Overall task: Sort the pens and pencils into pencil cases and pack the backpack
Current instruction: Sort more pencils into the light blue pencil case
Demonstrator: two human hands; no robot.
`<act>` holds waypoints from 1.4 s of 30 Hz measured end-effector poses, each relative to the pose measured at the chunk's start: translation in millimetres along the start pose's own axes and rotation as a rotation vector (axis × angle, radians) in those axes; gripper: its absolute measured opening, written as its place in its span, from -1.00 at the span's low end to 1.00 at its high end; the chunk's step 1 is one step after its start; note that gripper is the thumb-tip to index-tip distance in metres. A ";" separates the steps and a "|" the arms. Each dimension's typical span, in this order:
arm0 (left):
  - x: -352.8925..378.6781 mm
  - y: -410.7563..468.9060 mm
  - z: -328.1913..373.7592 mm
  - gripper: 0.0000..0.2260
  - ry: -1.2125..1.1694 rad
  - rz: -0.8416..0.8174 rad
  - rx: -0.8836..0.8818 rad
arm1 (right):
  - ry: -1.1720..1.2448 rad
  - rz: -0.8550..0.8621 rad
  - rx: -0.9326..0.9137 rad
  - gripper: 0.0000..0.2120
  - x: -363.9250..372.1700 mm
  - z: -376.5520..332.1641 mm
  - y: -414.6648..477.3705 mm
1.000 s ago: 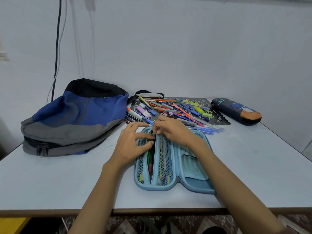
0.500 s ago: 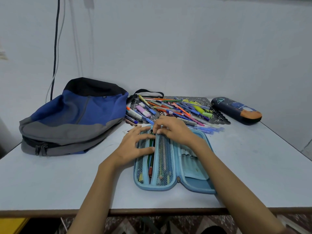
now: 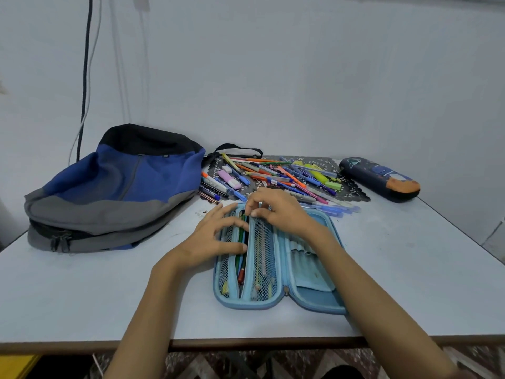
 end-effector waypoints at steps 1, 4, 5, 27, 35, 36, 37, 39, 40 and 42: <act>0.7 -0.6 0.7 -0.54 0.010 -0.029 -0.008 | -0.002 -0.002 0.002 -0.87 0.1 0.0 0.1; 3.0 1.4 0.5 -0.55 0.009 -0.030 -0.018 | 0.011 0.002 0.009 -0.87 0.1 -0.3 0.2; 3.9 2.8 -0.2 -0.56 0.019 -0.014 -0.010 | 0.021 0.007 0.015 -0.86 0.1 -0.6 0.0; 1.4 -2.9 5.1 -0.77 -0.059 -0.108 0.050 | 0.064 0.030 0.072 -0.79 1.6 -2.4 1.4; 6.2 0.0 4.9 -0.67 -0.033 -0.043 0.065 | 0.104 0.013 0.063 -0.77 3.6 0.6 2.0; 5.2 0.2 4.2 -0.68 -0.040 -0.049 0.065 | 0.126 0.008 0.071 -0.75 3.7 2.2 1.5; 3.4 -1.3 5.5 -0.70 -0.069 -0.064 0.064 | 0.160 0.002 0.081 -0.75 3.7 4.3 1.1; 0.5 -4.9 9.0 -0.72 -0.249 -0.088 0.009 | 0.244 -0.017 0.091 -0.79 2.6 7.4 0.7; -1.0 -6.0 11.3 -0.75 -0.342 -0.061 -0.030 | 0.274 -0.027 0.089 -0.82 1.3 7.6 1.2; -5.9 -5.2 8.7 -0.85 -0.386 0.148 -0.065 | 0.285 0.000 0.080 -0.87 -1.0 9.3 6.9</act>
Point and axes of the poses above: each hand's wrist, its own y-axis towards the middle knuckle, its own x-axis out of the palm, z = x × y, the point moved 1 cm from there along y, towards the middle knuckle, and after that the axes turned 11 degrees about -x, right-handed, at the moved point
